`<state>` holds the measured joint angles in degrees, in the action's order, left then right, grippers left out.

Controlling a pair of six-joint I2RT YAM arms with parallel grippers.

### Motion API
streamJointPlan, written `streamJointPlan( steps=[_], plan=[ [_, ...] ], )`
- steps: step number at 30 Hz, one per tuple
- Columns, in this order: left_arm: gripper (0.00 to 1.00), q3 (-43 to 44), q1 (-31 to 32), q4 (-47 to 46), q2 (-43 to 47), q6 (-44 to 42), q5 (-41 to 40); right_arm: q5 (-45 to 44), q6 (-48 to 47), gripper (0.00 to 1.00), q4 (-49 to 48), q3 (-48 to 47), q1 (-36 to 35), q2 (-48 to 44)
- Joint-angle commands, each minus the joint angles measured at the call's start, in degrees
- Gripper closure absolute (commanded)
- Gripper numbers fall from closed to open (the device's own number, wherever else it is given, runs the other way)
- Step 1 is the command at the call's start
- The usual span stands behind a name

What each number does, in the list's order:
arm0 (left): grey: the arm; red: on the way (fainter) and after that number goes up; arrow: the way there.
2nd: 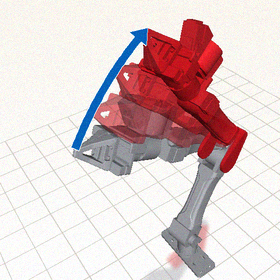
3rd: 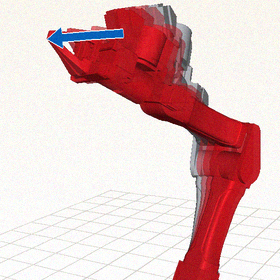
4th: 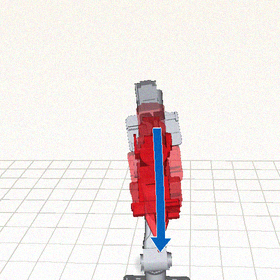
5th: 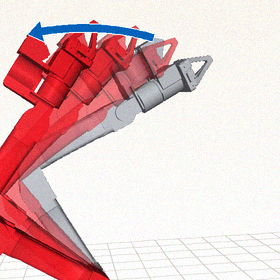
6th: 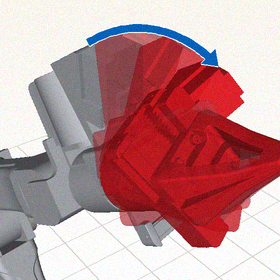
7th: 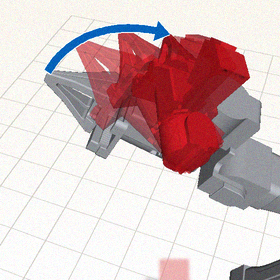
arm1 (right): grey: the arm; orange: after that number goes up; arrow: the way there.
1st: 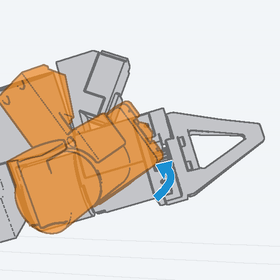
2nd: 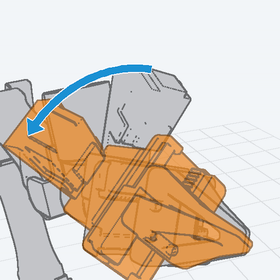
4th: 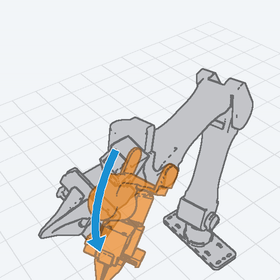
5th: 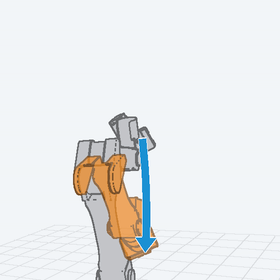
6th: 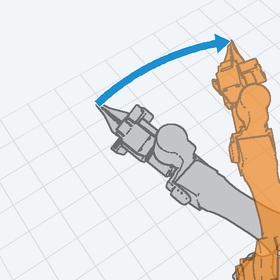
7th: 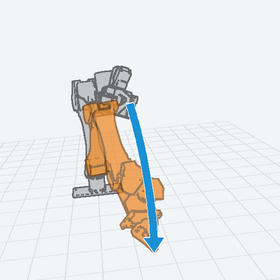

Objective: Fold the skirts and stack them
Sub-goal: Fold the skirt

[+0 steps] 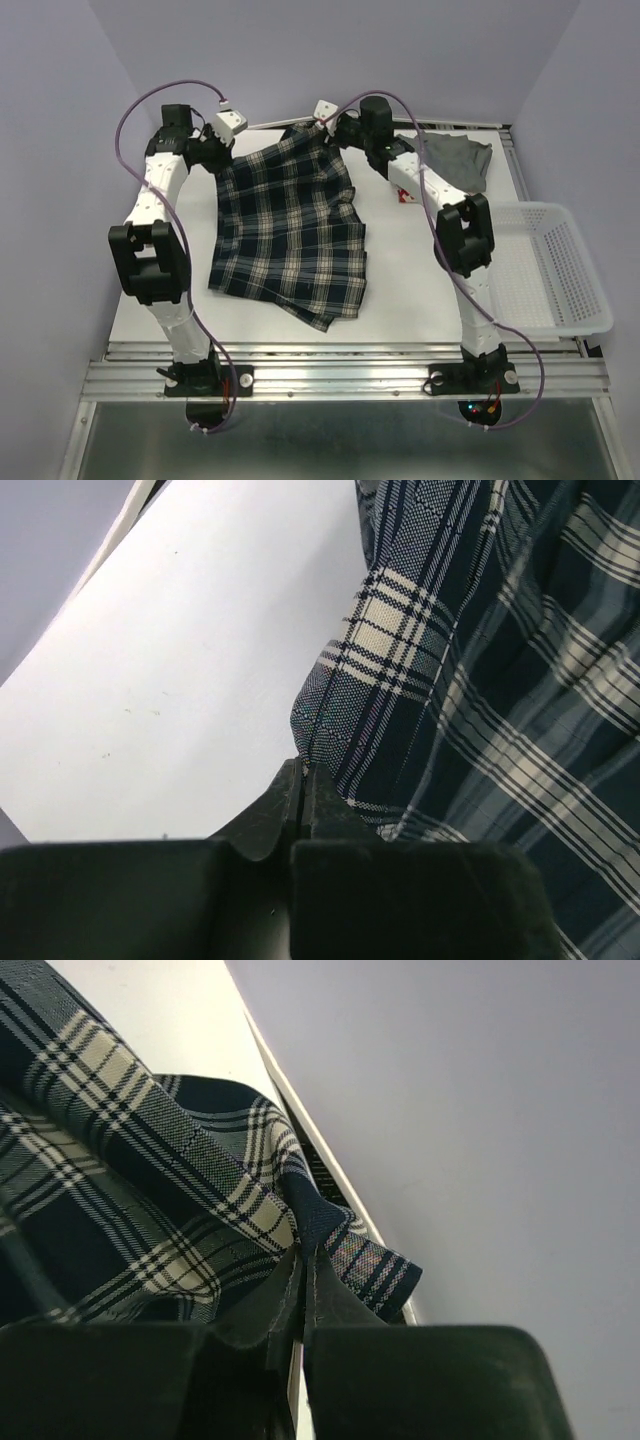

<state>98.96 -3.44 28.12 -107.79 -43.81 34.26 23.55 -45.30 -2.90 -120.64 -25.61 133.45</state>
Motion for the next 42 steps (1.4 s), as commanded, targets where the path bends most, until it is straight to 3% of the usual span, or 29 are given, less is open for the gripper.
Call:
streamJointPlan(
  steps=[1,8,12,15,24,29,32,37,42],
  plan=[
    [1.00,-3.9,-0.3,0.3,6.0,-5.8,0.5,3.1,-2.5,0.99,1.9,5.1,1.3,-10.0],
    [1.00,-17.9,-0.3,2.2,17.9,-14.9,2.3,7.3,-4.7,0.99,17.8,16.8,0.2,-23.0],
    [1.00,-27.9,-0.3,1.5,28.4,-20.5,1.4,9.1,-4.1,0.99,27.3,25.1,-4.8,-31.0],
    [1.00,-35.3,-0.3,1.5,34.9,-24.5,0.4,7.6,-2.0,0.99,28.6,36.5,-9.4,-36.7],
    [1.00,-54.0,-0.3,13.5,47.9,-36.5,-1.8,8.8,9.0,0.99,31.4,50.2,-14.2,-41.4],
    [1.00,-62.4,1.0,15.5,45.8,-37.3,-5.2,11.9,16.5,0.99,30.8,54.1,-15.4,-34.2],
    [1.00,-62.4,2.3,12.2,40.3,-31.6,-8.7,9.0,20.1,0.99,30.1,52.9,-15.4,-30.3],
    [1.00,-54.6,2.3,10.6,27.1,-24.2,-10.8,1.2,22.4,0.99,28.6,46.4,-14.0,-20.4],
    [1.00,-43.7,2.3,5.7,18.5,-14.1,-7.2,-1.9,25.2,0.99,28.8,30.6,-6.9,-11.5]
  ],
)
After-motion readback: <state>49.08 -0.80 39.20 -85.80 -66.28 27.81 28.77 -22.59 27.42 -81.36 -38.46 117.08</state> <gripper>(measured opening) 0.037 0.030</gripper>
